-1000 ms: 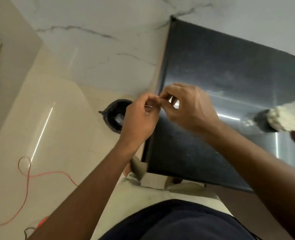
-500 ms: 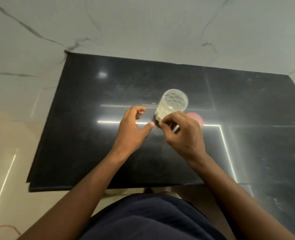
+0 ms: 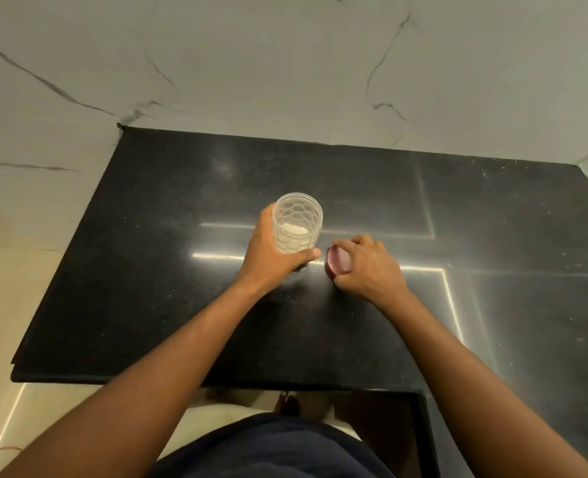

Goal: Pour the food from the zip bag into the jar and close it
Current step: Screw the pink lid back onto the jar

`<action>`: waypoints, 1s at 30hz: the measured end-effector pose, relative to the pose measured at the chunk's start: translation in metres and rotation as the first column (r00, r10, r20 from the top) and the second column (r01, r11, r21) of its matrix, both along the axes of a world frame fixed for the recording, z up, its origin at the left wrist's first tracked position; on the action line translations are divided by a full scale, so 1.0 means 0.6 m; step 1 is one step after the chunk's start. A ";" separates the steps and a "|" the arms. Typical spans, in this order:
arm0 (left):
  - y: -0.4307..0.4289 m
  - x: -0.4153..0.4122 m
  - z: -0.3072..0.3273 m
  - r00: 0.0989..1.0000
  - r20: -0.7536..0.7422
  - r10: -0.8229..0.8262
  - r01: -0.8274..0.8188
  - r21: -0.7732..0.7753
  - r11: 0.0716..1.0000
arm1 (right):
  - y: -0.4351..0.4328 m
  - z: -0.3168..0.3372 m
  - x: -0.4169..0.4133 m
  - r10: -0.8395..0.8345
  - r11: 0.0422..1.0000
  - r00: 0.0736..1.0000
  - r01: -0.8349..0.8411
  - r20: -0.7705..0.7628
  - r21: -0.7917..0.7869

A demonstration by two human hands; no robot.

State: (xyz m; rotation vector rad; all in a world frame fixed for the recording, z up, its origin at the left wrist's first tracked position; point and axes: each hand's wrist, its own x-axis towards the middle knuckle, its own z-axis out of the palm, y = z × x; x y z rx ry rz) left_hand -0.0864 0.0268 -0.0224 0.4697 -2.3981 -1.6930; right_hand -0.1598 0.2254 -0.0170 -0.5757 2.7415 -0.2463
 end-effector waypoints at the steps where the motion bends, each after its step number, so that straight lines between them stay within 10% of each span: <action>1: 0.000 -0.002 0.000 1.000 0.000 0.015 -0.015 -0.003 1.000 | 0.003 0.009 -0.003 -0.045 0.997 0.999 0.044 -0.014 -0.060; 4: 0.001 -0.006 -0.002 0.999 0.004 0.052 -0.052 -0.007 0.999 | 0.013 0.069 -0.023 -0.207 0.900 0.978 0.186 -0.012 -0.394; 7: -0.002 -0.005 -0.006 0.998 0.006 0.056 -0.056 -0.006 0.998 | -0.013 0.148 -0.044 -0.028 0.832 1.000 0.015 -0.014 -0.554; 16: -0.009 -0.001 -0.012 0.998 0.035 0.055 -0.053 -0.045 0.998 | -0.158 0.208 -0.055 0.587 0.808 0.809 -0.584 -0.023 0.076; 30: -0.026 -0.004 -0.022 0.999 0.040 0.005 -0.002 -0.068 0.998 | -0.180 0.204 -0.067 0.586 0.797 0.810 -0.572 -0.015 0.195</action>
